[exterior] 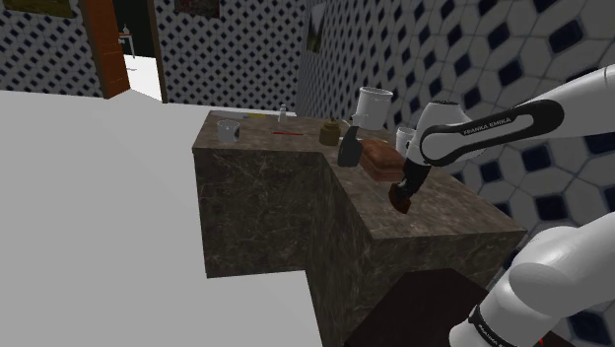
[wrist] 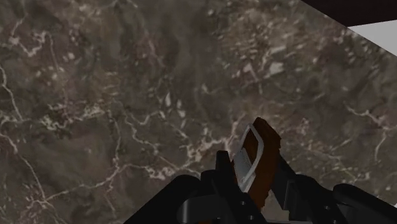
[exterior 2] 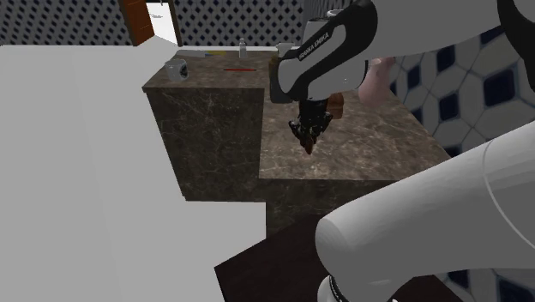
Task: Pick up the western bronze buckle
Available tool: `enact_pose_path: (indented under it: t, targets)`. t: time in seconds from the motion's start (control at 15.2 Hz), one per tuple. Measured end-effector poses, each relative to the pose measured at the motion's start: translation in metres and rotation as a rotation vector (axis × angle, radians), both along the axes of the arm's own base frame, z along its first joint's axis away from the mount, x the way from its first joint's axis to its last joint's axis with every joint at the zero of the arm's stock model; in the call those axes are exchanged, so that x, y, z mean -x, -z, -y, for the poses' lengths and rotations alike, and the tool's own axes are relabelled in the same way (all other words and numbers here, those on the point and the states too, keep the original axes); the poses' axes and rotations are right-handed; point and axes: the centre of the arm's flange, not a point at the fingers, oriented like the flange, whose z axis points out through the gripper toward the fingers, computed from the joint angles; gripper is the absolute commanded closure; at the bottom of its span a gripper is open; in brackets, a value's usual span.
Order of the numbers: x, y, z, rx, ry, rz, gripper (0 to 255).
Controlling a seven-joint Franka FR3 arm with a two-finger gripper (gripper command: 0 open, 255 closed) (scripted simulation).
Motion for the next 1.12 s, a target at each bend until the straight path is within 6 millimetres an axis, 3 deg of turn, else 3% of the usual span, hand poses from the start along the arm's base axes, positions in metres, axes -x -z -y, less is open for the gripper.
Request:
enact_pose_path:
  t: [0.53, 1.12]
  targets:
    - [0.0, 0.0, 0.0, 0.0, 0.0, 0.001, 255]
    - [-0.002, -0.04, 0.002, 0.0, 0.0, 0.001, 255]
